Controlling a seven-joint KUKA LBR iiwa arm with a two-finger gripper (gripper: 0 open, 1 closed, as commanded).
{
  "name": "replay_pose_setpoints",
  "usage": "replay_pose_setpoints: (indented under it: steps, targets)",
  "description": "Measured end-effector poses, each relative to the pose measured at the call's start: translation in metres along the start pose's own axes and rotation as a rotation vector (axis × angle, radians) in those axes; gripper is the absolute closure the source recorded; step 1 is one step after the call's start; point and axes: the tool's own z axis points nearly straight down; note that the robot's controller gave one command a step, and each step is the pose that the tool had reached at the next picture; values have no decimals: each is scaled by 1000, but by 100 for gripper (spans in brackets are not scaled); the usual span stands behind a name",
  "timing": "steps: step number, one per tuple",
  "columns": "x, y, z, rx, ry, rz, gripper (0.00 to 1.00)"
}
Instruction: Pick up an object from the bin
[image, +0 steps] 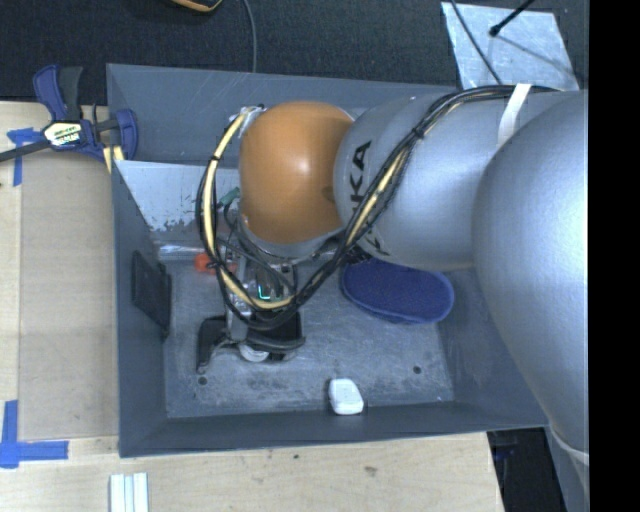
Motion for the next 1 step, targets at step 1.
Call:
replay_pose_setpoints:
  steps: [1]
  targets:
    - [36,-56,96,3,1,27,0]
